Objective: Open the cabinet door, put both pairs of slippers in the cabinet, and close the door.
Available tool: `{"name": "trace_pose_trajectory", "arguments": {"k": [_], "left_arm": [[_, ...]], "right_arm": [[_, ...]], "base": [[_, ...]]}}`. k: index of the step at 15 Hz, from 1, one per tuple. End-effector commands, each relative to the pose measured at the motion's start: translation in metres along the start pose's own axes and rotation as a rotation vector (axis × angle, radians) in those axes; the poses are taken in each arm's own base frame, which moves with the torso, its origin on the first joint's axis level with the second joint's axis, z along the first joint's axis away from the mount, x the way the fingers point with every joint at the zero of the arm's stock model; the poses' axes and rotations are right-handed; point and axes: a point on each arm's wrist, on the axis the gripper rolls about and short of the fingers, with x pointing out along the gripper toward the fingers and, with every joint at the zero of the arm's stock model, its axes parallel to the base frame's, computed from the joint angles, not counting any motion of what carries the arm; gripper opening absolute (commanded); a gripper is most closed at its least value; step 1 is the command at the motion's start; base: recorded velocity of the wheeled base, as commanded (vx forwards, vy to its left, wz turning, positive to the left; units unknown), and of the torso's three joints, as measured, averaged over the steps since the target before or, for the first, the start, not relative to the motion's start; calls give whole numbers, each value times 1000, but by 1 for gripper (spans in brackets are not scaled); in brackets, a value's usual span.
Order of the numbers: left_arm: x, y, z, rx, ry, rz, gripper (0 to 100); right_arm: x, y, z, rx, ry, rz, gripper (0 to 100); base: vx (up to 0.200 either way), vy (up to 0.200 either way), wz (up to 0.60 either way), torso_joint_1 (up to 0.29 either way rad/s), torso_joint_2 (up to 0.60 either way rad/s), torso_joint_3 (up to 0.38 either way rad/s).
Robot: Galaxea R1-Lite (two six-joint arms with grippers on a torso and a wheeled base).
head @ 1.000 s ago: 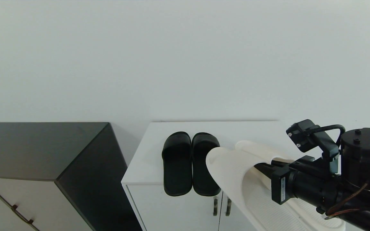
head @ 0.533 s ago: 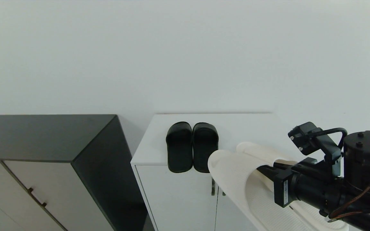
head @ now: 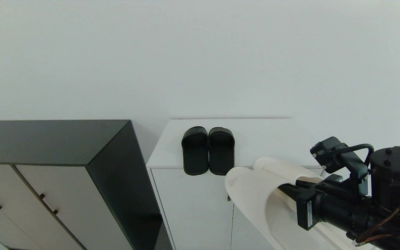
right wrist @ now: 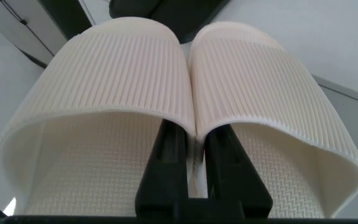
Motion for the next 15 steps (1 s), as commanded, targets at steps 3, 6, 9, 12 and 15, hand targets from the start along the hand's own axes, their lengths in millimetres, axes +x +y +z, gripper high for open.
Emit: {"name": "trace_pose_trajectory", "arguments": {"k": [3,6,9,12,15], "left_arm": [[0,0,0,0,2,1,0],[0,0,0,0,2,1,0],[0,0,0,0,2,1,0],[0,0,0,0,2,1,0],[0,0,0,0,2,1,0]], "right_arm": [[1,0,-3,-2,10,0,0],[1,0,-3,-2,12,0,0],[0,0,-4,-2,12,0,0],[0,0,-4,-4,13,0,0],[-1,-1,-4,-4,13,0,0]], "base": [[0,0,0,0,0,0],[0,0,0,0,0,0],[0,0,0,0,0,0],[0,0,0,0,0,0],[0,0,0,-103,237,133]]}}
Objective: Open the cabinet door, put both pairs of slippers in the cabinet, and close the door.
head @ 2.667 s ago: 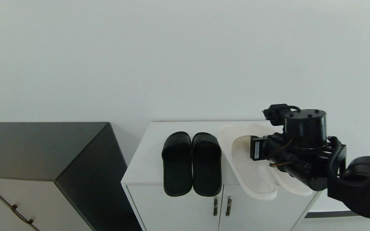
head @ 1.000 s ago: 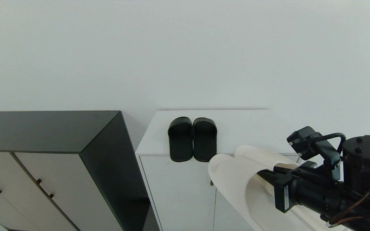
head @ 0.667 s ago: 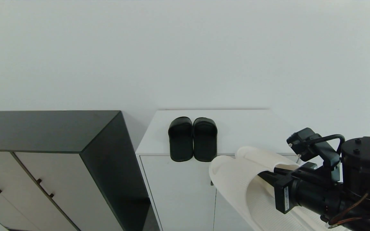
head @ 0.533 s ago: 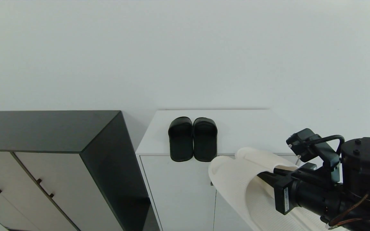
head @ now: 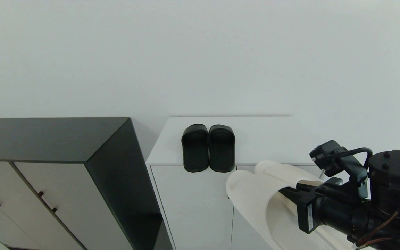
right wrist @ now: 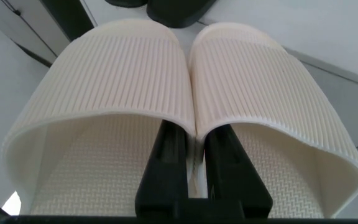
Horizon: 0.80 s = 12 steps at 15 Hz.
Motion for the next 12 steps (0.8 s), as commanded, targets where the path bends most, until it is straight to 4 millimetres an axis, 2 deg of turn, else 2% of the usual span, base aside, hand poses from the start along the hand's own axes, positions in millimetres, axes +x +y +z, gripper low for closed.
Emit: {"name": "trace_pose_trajectory", "arguments": {"k": [1,3,4,12], "left_arm": [[0,0,0,0,2,-1,0],[0,0,0,0,2,-1,0],[0,0,0,-2,1,-1,100],[0,0,0,11,2,-3,100]], "right_arm": [[0,0,0,-1,2,0,0],[0,0,-2,-2,9,-1,0],[0,0,-3,-3,10,0,0],[0,0,-5,-26,15,0,0]], "base": [[0,0,0,-163,369,203],[0,0,0,-173,395,222],[0,0,0,-212,500,281],[0,0,0,-228,543,311]]}}
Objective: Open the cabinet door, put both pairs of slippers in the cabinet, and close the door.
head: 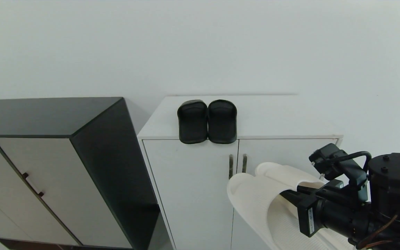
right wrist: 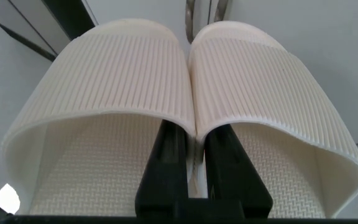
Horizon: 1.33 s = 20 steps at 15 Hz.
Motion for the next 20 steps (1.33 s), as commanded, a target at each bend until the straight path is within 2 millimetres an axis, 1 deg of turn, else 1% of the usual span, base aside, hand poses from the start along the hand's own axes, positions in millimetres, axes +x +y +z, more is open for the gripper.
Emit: {"name": "trace_pose_trajectory", "arguments": {"k": [1,8,14,15,16,17,18,20], "left_arm": [[0,0,0,1,2,-1,100],[0,0,0,3,2,-1,100],[2,0,1,1,32,-4,100],[1,0,2,2,12,-2,100],[0,0,6,3,-5,-2,100],[-2,0,25,-23,-38,-7,100],[2,0,41,-46,-13,-28,100],[12,-2,57,-49,52,-126,100]], "right_arm": [[0,0,-1,0,4,0,0],[-2,-1,-6,-3,17,1,0],[-1,-1,-8,-6,26,2,0],[-1,-1,-9,-7,31,1,0],[-1,-1,-9,-7,32,1,0],[-1,-1,-10,-8,34,2,0],[-1,-1,-10,-8,34,1,0],[-1,-1,-11,-9,37,2,0]], "base": [[0,0,0,-193,530,315],[0,0,0,-180,497,314],[0,0,0,-135,475,337],[0,0,0,-95,461,359],[0,0,0,-85,456,364],[0,0,0,-71,442,359],[0,0,0,-41,427,383],[0,0,0,-39,437,388]]}}
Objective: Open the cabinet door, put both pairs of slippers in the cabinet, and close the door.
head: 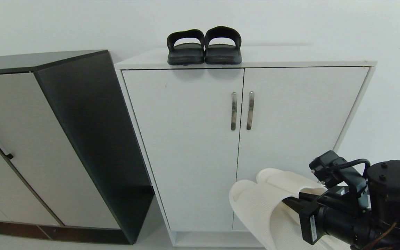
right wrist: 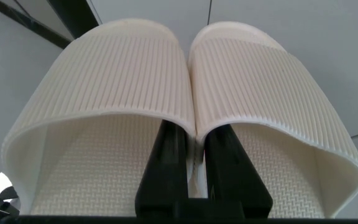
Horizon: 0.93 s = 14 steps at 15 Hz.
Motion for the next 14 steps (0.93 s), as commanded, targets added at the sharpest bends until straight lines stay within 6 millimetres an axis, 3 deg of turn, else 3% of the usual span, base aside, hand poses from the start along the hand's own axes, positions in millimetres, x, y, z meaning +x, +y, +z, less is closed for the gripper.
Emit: {"name": "trace_pose_trajectory", "arguments": {"k": [1,4,9,14], "left_arm": [[21,-3,31,-28,110,-143,100],[47,-5,44,-40,160,-303,100],[116,-8,59,-59,193,-470,100],[159,-56,86,-23,179,-682,100]], "right_arm": [[1,0,-1,-2,6,0,0],[2,1,-2,-3,13,10,0],[1,2,-1,-3,8,18,0],[2,2,-1,-4,8,18,0]], "base": [[0,0,0,-22,383,378],[0,0,0,-7,144,131],[0,0,0,0,7,10],[0,0,0,0,0,0]]}}
